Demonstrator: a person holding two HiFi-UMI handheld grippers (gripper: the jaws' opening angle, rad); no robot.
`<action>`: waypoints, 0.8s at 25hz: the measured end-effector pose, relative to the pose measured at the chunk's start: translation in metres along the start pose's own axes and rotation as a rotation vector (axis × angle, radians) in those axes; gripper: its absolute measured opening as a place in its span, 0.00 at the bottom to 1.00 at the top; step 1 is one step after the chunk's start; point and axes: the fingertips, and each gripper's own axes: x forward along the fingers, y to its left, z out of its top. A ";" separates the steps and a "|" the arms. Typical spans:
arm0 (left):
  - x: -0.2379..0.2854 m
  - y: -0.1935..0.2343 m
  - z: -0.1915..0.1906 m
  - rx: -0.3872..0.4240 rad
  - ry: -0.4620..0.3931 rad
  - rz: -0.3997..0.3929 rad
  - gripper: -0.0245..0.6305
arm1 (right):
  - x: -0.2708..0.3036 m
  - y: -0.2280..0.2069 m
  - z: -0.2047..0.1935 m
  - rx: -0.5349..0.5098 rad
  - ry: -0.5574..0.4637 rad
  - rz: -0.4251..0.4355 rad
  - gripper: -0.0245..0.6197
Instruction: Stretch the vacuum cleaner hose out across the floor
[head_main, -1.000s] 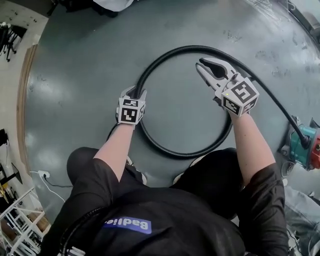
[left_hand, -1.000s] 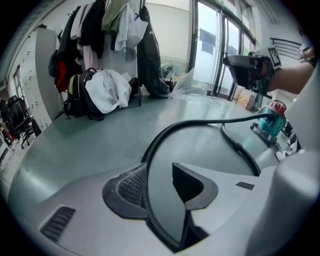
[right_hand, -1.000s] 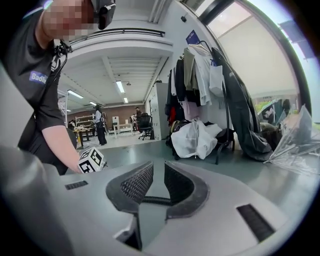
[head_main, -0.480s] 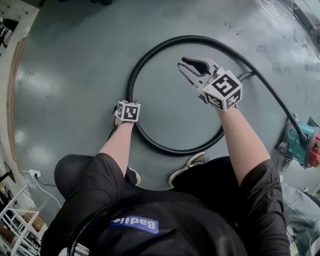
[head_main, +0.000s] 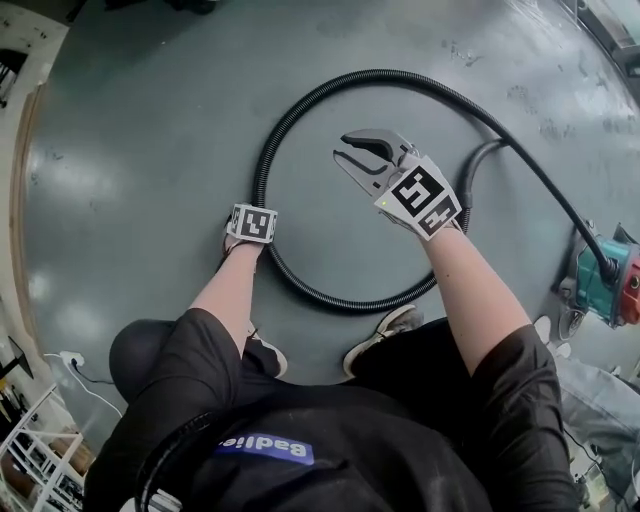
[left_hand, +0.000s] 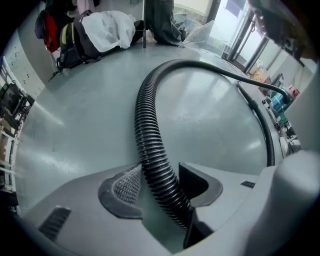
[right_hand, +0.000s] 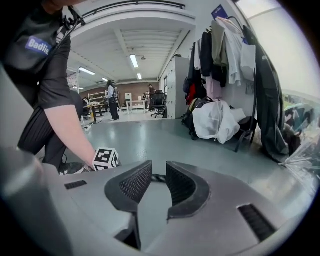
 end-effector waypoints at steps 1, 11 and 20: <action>-0.009 0.002 0.002 0.021 0.006 0.005 0.40 | 0.004 0.002 0.001 -0.019 0.003 0.004 0.15; -0.163 0.008 0.081 0.315 -0.104 -0.059 0.40 | 0.063 0.039 0.033 -0.379 0.070 0.133 0.29; -0.316 -0.020 0.117 0.519 -0.271 -0.152 0.40 | 0.072 0.066 0.115 -0.780 0.045 0.096 0.42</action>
